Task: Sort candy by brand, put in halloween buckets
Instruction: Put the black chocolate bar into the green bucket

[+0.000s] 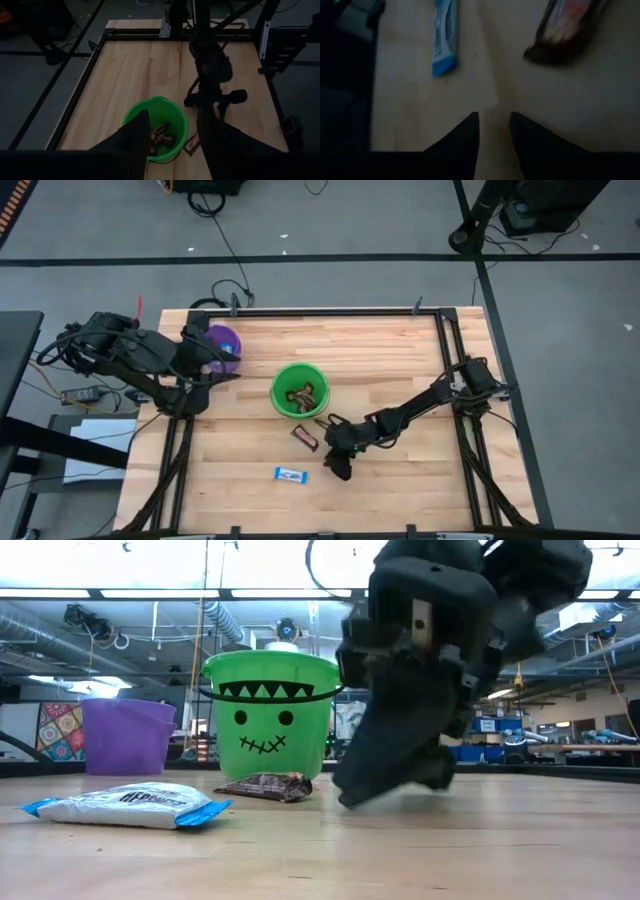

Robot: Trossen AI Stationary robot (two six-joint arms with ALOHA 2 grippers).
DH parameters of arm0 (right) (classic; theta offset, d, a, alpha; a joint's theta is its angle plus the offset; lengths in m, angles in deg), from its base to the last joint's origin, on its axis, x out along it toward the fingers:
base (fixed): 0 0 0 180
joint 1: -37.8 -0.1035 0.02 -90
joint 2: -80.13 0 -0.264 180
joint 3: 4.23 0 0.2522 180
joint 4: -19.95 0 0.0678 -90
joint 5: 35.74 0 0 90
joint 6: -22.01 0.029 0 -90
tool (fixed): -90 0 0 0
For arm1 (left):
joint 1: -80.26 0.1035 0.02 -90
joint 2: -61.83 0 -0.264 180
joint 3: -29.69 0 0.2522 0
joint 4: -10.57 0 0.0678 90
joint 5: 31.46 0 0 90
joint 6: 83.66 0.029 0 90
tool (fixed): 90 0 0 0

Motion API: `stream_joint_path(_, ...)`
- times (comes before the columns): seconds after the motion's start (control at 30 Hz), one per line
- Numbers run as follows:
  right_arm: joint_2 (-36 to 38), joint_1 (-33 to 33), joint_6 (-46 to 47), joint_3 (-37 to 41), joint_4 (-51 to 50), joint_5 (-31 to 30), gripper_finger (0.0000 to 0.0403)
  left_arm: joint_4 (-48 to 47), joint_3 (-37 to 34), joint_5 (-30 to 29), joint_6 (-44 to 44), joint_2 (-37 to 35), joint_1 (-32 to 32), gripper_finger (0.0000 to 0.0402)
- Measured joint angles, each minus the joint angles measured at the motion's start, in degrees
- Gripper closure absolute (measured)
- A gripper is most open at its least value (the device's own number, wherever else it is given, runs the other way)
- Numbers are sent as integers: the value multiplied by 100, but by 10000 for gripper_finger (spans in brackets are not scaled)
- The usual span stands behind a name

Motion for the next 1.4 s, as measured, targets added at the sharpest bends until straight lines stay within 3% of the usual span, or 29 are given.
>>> stream_joint_path(0.23,1001,-336,-283,-10,-1390,-2642,280,-4,-1,1,0,0,0,235)
stream_joint_path(0.33,1530,-515,-498,-17,-1465,-3246,280,-8,-3,1,-2,0,0,235)
stream_joint_path(0.57,2418,-572,-1013,-26,-1095,-2480,280,-28,-3,-1,-2,0,0,235)
stream_joint_path(0.67,2618,-513,-1576,-35,-1018,-2448,281,-27,-3,-1,-2,2,0,235)
stream_joint_path(0.77,2622,-449,-1563,-31,-1061,-2559,281,-25,-3,-1,-6,1,0,235)
stream_joint_path(0.93,2104,-375,-1450,-27,-1144,-2227,282,-23,-3,-1,-131,2,0,235)
stream_joint_path(1.1,1424,-347,-773,-26,-1029,-1786,276,-22,-3,-1,-154,2,0,235)
stream_joint_path(1.23,1119,-304,-328,-24,-880,-1696,248,-23,-3,-1,-157,2,-2,235)
stream_joint_path(1.4,752,-253,-300,-24,-788,-2048,192,-28,-3,-1,-174,4,-1,235)
